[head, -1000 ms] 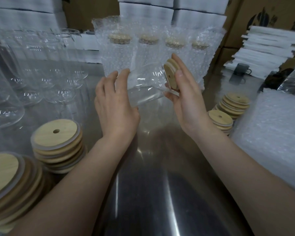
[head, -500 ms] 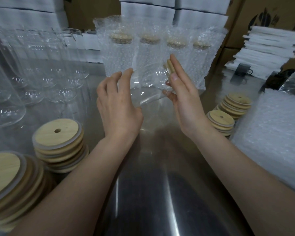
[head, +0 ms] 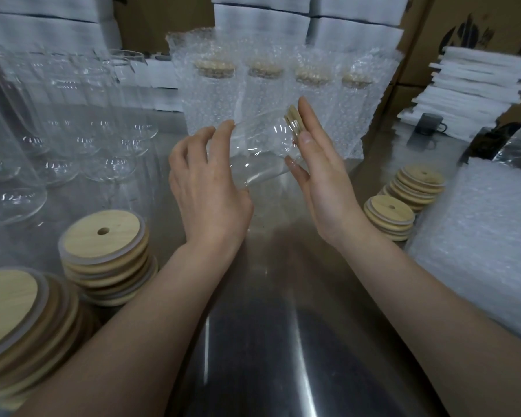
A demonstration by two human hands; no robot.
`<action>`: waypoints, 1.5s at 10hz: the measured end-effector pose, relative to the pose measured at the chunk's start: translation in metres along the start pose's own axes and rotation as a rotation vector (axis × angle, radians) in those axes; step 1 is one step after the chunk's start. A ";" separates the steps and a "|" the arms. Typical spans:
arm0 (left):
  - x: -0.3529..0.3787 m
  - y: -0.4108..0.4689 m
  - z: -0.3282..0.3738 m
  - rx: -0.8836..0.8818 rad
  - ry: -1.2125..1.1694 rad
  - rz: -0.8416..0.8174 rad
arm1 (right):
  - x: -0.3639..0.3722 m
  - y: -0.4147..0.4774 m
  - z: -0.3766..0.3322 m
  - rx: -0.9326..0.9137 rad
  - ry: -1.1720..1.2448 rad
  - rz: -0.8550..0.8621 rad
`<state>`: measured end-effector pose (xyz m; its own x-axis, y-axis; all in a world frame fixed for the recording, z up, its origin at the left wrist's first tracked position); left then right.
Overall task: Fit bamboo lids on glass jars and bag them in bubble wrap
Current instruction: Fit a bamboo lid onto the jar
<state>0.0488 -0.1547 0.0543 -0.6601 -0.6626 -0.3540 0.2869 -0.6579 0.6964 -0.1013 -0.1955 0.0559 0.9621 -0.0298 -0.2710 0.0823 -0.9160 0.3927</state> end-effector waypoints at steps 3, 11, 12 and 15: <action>-0.003 0.000 0.002 0.007 -0.006 0.023 | 0.001 -0.001 -0.002 -0.008 0.004 -0.013; 0.007 -0.001 -0.029 -0.270 -0.270 0.013 | -0.121 -0.011 -0.042 0.302 -1.190 0.548; 0.006 -0.002 -0.035 -0.331 -0.311 0.039 | -0.153 -0.018 -0.028 0.586 -1.252 0.461; 0.003 0.000 -0.048 -0.400 -0.318 0.090 | -0.184 -0.022 0.000 0.755 -1.268 0.221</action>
<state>0.0803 -0.1737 0.0237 -0.7814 -0.6217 -0.0530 0.5539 -0.7303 0.3999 -0.2801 -0.1701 0.0971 0.0436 -0.1483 -0.9880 -0.5628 -0.8207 0.0983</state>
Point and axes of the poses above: each hand's wrist, its own y-axis towards the middle knuckle, its own x-axis out of the palm, z = x × y, the point moved 9 cm from there along y, towards the middle knuckle, and after that the axes turned 14 degrees about -y, right-handed, at the moved point
